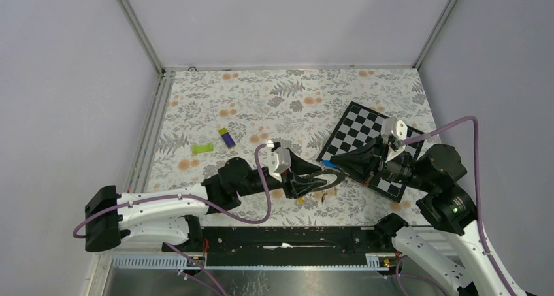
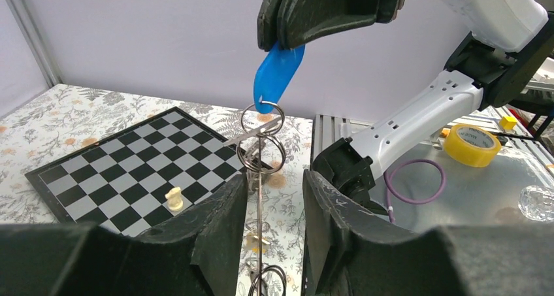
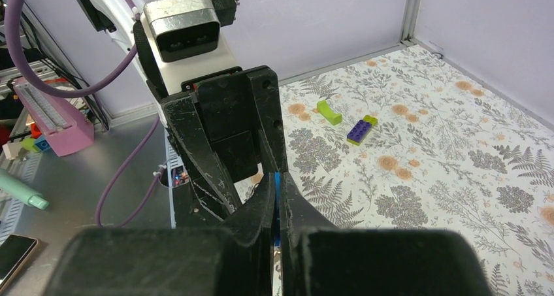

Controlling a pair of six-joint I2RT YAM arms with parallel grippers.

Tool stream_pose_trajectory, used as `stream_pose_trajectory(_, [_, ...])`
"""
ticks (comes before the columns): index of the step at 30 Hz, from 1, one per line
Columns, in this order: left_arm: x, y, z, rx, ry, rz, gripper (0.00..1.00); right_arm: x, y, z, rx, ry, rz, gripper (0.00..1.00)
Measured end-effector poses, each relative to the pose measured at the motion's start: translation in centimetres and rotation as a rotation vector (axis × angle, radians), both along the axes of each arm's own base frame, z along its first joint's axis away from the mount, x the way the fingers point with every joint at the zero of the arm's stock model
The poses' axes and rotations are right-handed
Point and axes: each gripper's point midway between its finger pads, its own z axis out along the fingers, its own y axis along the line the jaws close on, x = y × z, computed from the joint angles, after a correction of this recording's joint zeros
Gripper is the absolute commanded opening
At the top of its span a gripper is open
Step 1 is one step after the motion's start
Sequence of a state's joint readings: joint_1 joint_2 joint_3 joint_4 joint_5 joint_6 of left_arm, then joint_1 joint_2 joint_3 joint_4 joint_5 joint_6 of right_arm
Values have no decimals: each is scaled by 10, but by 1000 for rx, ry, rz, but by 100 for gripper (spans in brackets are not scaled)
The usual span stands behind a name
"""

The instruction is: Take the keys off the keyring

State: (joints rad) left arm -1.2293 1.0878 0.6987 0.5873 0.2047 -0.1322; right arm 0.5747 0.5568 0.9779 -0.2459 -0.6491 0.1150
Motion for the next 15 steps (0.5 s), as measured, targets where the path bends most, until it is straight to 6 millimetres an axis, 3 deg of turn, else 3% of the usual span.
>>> stream_pose_trajectory(15, [4, -6, -1, -11, -2, 10, 28, -1, 1, 0, 8, 12, 9, 0])
